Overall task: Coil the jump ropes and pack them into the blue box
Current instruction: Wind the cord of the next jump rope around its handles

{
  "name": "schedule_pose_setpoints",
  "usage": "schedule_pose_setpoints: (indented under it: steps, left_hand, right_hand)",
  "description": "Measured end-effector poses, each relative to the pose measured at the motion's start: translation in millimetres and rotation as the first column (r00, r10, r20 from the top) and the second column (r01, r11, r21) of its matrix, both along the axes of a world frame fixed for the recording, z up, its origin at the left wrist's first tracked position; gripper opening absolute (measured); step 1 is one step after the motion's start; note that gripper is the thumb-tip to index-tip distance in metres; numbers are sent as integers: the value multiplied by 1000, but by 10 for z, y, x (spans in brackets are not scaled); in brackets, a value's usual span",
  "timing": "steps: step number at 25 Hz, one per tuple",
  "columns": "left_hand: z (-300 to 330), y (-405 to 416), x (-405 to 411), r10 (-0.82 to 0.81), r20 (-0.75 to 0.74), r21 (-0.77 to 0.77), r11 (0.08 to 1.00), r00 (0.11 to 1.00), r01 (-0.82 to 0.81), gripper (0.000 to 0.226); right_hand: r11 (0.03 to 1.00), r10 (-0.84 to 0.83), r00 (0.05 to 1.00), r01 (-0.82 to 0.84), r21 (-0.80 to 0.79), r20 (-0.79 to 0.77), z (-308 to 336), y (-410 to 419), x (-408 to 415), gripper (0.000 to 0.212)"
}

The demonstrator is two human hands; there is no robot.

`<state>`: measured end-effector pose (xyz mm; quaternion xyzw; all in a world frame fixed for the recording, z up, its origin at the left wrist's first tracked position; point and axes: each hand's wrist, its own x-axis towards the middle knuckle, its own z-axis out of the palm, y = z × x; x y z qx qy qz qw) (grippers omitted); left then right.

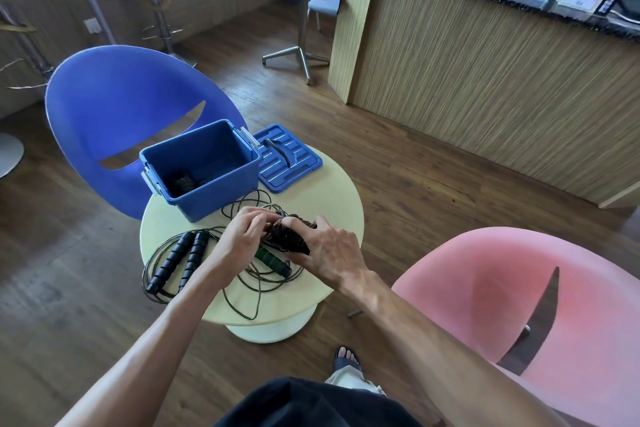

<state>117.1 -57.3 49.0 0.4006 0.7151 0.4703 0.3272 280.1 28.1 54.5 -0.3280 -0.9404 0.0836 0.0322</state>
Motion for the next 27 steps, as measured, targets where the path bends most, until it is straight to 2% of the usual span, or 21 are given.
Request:
schedule_pose_setpoints:
  steps: [3, 5, 10, 14, 17, 27]
  left_hand:
    - [-27, 50, -30, 66, -192, 26, 998, 979, -62, 15]
    - [-48, 49, -36, 108, -222, 36, 994, 969, -102, 6]
    - [-112, 18, -70, 115, -142, 85, 991, 983, -104, 11]
    - [-119, 28, -60, 86, -132, 72, 994, 987, -77, 13]
    - [-103, 27, -84, 21, 3, 32, 999, 1000, -21, 19]
    - [15, 46, -73, -81, 191, 109, 992, 978, 61, 35]
  right_hand:
    - [1000, -7, 999, 7, 13, -31, 9, -13, -35, 57]
    - [1000, -19, 998, 19, 0, -67, 3, -31, -26, 56]
    - [999, 18, 992, -12, 52, -123, 26, 22, -23, 55]
    - [999, 20, 987, -13, 45, -160, 22, 29, 7, 56]
    - [999, 26, 987, -18, 48, -160, 20, 27, 2, 58]
    - [998, 56, 975, -49, 36, -216, 55, 26, 3, 54]
